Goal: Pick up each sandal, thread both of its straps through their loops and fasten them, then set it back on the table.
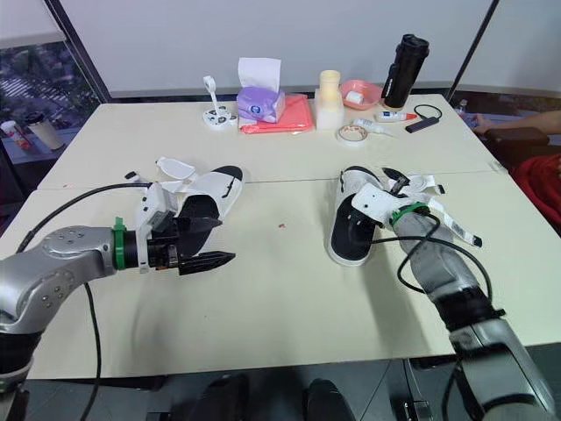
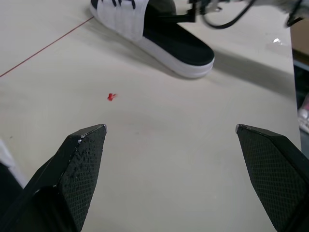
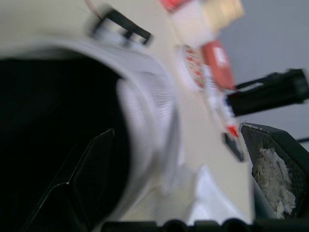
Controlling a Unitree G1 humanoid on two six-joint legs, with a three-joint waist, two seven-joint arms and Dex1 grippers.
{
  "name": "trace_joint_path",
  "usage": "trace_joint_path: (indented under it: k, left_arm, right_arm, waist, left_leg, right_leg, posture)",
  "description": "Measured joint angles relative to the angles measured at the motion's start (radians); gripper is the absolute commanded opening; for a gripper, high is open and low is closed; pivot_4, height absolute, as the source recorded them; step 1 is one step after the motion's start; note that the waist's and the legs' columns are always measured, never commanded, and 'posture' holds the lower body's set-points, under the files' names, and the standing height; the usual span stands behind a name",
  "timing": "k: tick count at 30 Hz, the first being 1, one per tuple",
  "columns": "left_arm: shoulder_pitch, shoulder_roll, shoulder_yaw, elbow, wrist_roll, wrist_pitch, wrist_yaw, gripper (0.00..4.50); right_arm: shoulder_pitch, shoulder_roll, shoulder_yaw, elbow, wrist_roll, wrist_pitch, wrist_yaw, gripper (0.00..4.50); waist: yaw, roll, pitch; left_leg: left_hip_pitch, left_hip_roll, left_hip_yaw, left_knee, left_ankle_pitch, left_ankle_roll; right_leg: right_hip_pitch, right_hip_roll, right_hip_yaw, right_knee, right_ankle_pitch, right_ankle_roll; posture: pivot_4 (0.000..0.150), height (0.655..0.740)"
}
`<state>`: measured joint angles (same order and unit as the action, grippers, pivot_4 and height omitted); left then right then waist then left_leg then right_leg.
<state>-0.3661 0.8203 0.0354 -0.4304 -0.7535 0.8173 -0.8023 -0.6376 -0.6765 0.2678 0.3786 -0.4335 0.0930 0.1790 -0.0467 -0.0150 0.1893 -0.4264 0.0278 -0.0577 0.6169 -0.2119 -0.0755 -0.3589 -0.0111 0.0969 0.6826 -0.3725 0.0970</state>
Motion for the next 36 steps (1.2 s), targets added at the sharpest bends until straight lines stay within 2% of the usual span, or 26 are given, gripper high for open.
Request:
trace_joint_path:
  k: [2, 3, 7, 9, 16, 18, 25, 28, 30, 36]
  left_arm:
    - [0.005, -0.005, 0.008, -0.008, -0.003, 0.004, 0.007, 4.5]
    - [0.008, -0.006, 0.014, -0.012, -0.005, 0.007, 0.011, 4.5]
    - [0.025, -0.009, 0.038, -0.04, -0.021, 0.024, 0.038, 4.5]
    - [0.046, -0.01, 0.05, -0.053, -0.023, 0.027, 0.049, 4.5]
    - [0.088, -0.019, 0.066, -0.066, -0.029, 0.031, 0.079, 4.5]
    - [0.092, -0.019, 0.076, -0.07, -0.045, 0.031, 0.079, 4.5]
    - [0.107, 0.02, 0.105, -0.068, -0.073, 0.047, 0.023, 4.5]
    - [0.106, 0.021, 0.101, -0.054, -0.063, 0.045, 0.008, 4.5]
    - [0.101, 0.012, 0.094, -0.05, -0.062, 0.045, 0.005, 4.5]
    - [0.097, -0.034, 0.064, -0.052, -0.052, 0.045, 0.026, 4.5]
  right_arm:
    - [-0.061, 0.023, 0.026, 0.116, -0.046, -0.047, -0.052, 3.63]
    - [-0.085, 0.031, 0.037, 0.161, -0.064, -0.065, -0.072, 3.18]
    - [-0.179, 0.054, 0.087, 0.324, -0.135, -0.16, -0.128, 0.98]
    - [-0.201, 0.062, 0.117, 0.364, -0.167, -0.2, -0.139, 0.03]
    - [-0.209, 0.06, 0.124, 0.404, -0.205, -0.276, -0.172, 0.03]
    - [-0.208, 0.033, 0.126, 0.405, -0.21, -0.359, -0.178, 0.03]
    - [-0.26, -0.14, 0.163, 0.393, -0.216, -1.023, -0.172, 0.03]
    - [-0.316, -0.157, 0.205, 0.408, -0.294, -1.21, -0.188, 0.03]
    - [-0.357, -0.162, 0.242, 0.425, -0.398, -1.31, -0.237, 0.03]
    - [-0.456, -0.11, 0.348, 0.467, -0.673, -1.387, -0.49, 0.03]
  waist:
    - [0.0, 0.0, 0.0]
    - [0.0, 0.0, 0.0]
    - [-0.001, 0.0, 0.0]
    - [-0.002, 0.0, 0.0]
    - [-0.002, 0.0, 0.0]
    - [0.0, 0.001, 0.0]
    - [-0.011, 0.003, 0.003]
    - [-0.022, 0.003, 0.003]
    - [-0.023, 0.003, 0.003]
    - [-0.023, 0.003, 0.003]
  left_leg:
    - [0.0, 0.0, 0.0, 0.0, 0.0, 0.0]
    - [0.0, 0.0, 0.0, 0.001, 0.0, 0.0]
    - [0.0, 0.0, 0.0, 0.001, 0.0, 0.0]
    - [0.0, 0.0, 0.0, 0.001, 0.0, 0.0]
    - [0.0, 0.0, 0.0, 0.002, 0.001, -0.001]
    - [0.0, 0.0, 0.0, 0.002, 0.001, -0.001]
    - [0.0, 0.0, 0.0, 0.003, 0.0, -0.001]
    - [0.001, 0.0, -0.001, 0.004, 0.0, -0.001]
    - [0.001, 0.0, -0.001, 0.005, 0.001, -0.001]
    - [0.001, 0.0, -0.001, 0.006, 0.003, -0.006]
  right_leg:
    - [0.0, 0.0, 0.0, 0.0, 0.0, 0.0]
    - [0.0, 0.0, 0.0, 0.001, 0.0, 0.0]
    - [0.0, 0.0, 0.0, 0.001, 0.0, 0.0]
    - [0.0, 0.0, 0.0, 0.001, 0.0, 0.0]
    - [0.0, 0.0, 0.0, 0.003, 0.0, 0.0]
    - [0.0, -0.001, 0.0, 0.003, 0.0, 0.0]
    - [0.001, 0.0, 0.0, 0.003, 0.0, 0.0]
    - [0.001, 0.0, 0.0, 0.005, 0.0, 0.0]
    - [0.0, 0.0, 0.0, 0.005, 0.0, 0.0]
    - [0.0, 0.0, 0.0, 0.007, 0.0, 0.0]
  posture:
    - [0.15, 0.74]
    - [0.15, 0.74]
    - [0.15, 0.74]
    - [0.15, 0.74]
    - [0.15, 0.74]
    - [0.15, 0.74]
    - [0.15, 0.74]
    - [0.15, 0.74]
    - [0.15, 0.74]
    - [0.15, 0.74]
